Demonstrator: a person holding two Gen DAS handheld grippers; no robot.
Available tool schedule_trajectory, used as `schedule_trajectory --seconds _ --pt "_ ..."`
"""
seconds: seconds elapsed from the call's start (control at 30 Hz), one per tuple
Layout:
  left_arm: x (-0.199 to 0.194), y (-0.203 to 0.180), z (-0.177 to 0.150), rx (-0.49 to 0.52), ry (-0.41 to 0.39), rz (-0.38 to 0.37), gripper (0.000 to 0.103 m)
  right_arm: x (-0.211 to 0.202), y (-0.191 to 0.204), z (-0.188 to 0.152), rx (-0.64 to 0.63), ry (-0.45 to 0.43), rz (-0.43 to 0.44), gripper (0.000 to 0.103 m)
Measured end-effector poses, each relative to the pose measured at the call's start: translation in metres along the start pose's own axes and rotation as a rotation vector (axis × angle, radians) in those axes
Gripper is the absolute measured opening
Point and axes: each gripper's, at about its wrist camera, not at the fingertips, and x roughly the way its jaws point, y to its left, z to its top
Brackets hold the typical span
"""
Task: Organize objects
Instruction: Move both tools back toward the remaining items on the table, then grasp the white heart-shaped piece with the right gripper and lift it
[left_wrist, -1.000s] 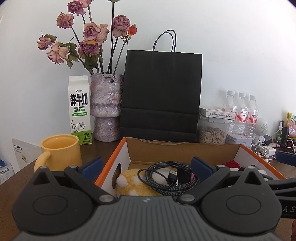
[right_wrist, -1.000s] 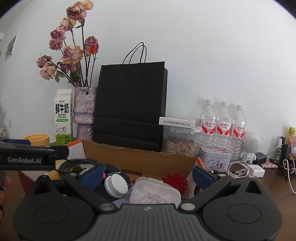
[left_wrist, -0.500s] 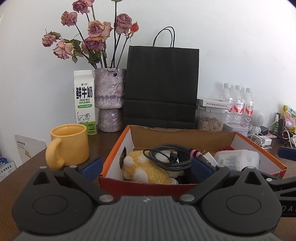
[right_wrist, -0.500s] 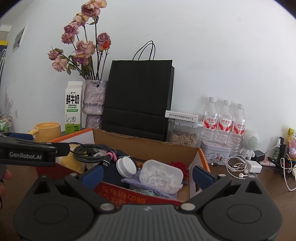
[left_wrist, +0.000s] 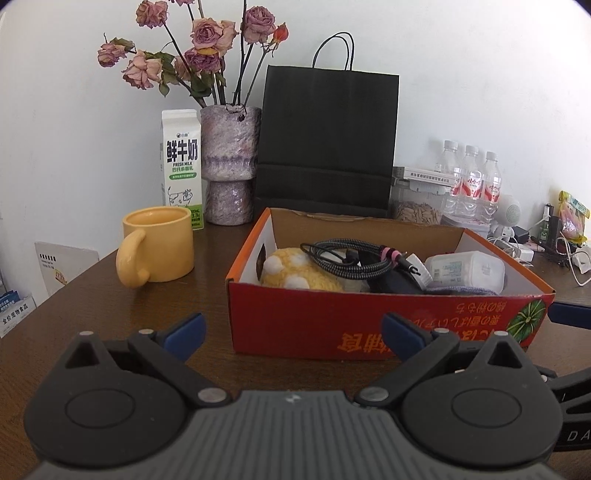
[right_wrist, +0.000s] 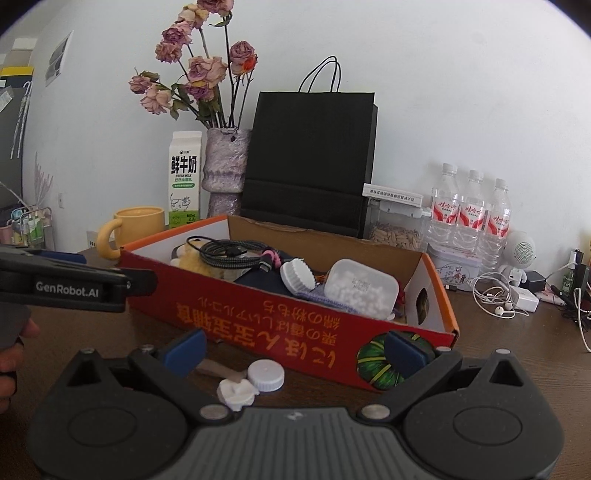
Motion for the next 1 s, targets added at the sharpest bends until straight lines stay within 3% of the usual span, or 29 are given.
schedule_trajectory --seconds 0.3,0.57,0.9,1.0 --pt "-0.008 0.001 -0.010 0.018 0.063 -0.024 0.103 0.004 0.013 -0.008 -0.002 0.116 0.078 0.095" --pt "-0.009 0.002 -0.010 0.015 0.074 -0.043 0.103 0.015 0.014 -0.010 0.040 0.174 0.099 0.063" --pt "-0.009 0.004 -0.010 0.005 0.086 -0.057 0.103 0.033 0.017 -0.008 0.084 0.239 0.135 0.037" --pt "-0.009 0.004 -0.010 0.004 0.086 -0.060 0.103 0.034 0.017 -0.009 0.082 0.240 0.126 0.025"
